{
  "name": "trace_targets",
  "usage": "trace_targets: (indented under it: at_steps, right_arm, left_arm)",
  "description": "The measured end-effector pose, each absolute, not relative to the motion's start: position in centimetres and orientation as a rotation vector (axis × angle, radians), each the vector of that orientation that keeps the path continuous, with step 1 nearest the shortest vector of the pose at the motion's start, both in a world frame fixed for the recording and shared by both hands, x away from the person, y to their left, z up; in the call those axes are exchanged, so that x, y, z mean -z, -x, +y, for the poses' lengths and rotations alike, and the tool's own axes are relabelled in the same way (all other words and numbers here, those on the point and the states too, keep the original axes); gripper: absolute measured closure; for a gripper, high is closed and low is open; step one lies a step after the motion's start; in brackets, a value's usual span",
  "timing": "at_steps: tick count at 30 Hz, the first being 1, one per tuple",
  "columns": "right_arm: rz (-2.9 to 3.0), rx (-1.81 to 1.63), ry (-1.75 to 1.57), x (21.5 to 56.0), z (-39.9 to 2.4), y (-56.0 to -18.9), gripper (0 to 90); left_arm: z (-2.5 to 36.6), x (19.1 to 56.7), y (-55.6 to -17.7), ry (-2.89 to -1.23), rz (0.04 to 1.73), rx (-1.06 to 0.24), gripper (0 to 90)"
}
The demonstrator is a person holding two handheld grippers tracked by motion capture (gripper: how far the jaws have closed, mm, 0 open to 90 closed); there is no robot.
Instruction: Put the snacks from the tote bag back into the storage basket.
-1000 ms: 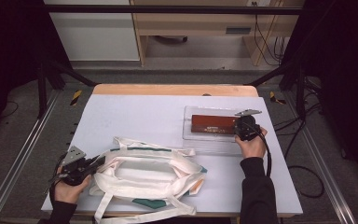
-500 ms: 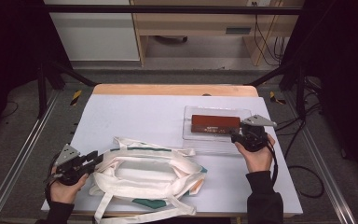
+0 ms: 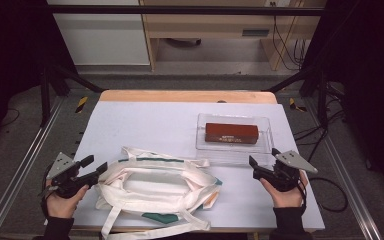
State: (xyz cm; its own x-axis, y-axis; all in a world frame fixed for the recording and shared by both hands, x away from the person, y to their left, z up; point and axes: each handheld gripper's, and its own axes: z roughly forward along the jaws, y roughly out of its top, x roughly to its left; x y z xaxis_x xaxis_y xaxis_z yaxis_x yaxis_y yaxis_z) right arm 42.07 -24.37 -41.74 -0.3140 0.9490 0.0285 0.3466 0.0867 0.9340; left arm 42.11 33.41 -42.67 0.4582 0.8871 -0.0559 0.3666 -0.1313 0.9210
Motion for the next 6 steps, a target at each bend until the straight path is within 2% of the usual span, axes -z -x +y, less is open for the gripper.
trace_targets:
  at_steps: [6]
  right_arm:
    - [1.728,-1.224,-1.347,43.1,-25.7,-41.5,17.9]
  left_arm:
    - [34.1,42.6,-42.2,-1.687,1.1,-0.674,33.5]
